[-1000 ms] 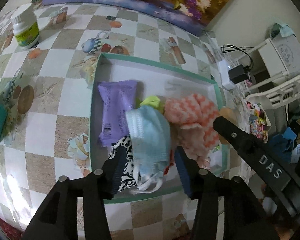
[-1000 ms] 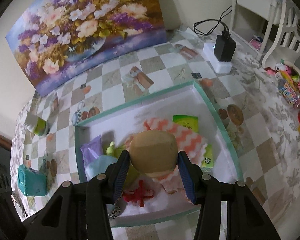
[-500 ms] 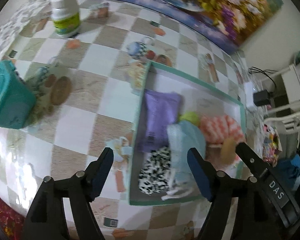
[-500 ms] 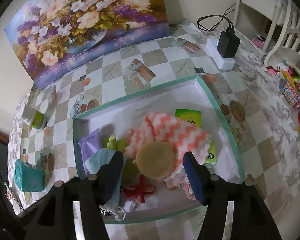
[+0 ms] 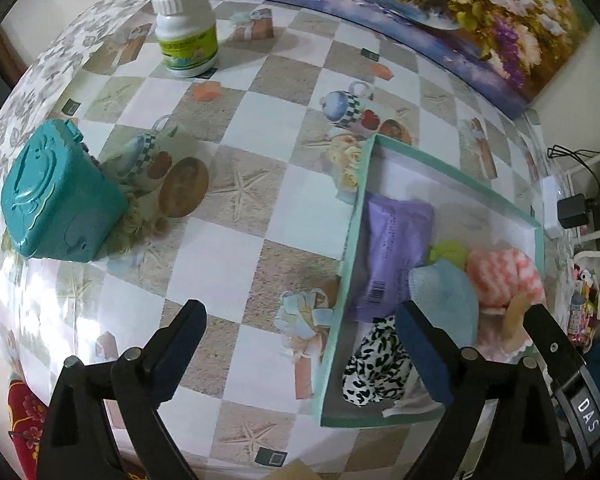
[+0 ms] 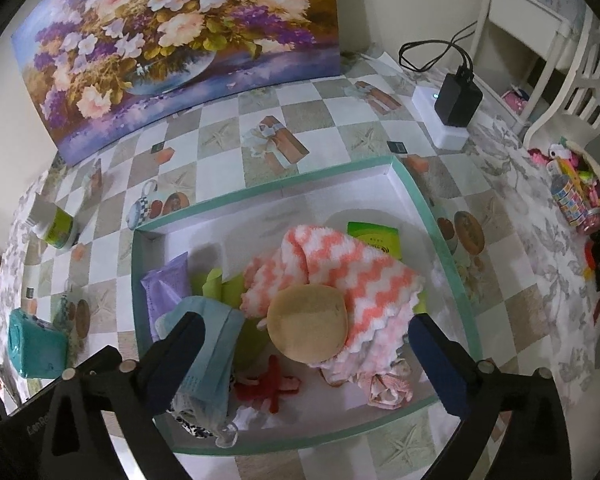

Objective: Organize soft objects

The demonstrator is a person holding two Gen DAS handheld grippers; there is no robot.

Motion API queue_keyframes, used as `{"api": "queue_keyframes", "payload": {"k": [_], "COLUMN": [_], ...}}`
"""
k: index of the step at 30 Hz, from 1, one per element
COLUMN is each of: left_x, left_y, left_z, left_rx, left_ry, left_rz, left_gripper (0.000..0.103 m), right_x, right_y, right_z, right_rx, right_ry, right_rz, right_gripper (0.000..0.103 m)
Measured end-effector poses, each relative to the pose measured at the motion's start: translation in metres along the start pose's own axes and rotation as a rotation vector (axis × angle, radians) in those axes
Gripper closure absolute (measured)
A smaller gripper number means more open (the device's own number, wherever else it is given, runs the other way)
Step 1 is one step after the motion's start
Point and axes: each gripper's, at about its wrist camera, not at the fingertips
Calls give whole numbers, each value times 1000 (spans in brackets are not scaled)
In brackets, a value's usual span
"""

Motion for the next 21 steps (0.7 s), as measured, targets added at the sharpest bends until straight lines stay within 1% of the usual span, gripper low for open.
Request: {"api": "queue_keyframes", "payload": {"k": [5, 11, 13, 17, 21], "left_x": [9, 21, 23, 27, 25], "left_y": [3, 11, 13, 21, 32], "left_z": [2, 5, 5, 0, -5], "left_rx": [-38, -87, -95, -99, -124], "left_ry": [19, 15, 10, -29, -80], "left_rz": [23, 70, 72, 79, 104], "left_gripper": [1, 1, 1, 1, 1], "right_x": [4, 5, 7, 11, 15], "right_y": [0, 2, 4, 12, 20], "right_z": [-1, -3, -5, -10, -17], "right_rx": [0, -1, -5, -17, -25], "right_ry": [16, 24, 32, 48, 67], "right_rz": [2, -6, -6, -2, 2], "right_gripper": [0, 0, 0, 0, 0]}}
Point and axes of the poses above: each gripper's, at about its wrist camera, not at the fingertips, and y roughly against the way its jaws point, x to its left, z to its top, and after that the axes turned 14 degrees about -x, right-handed
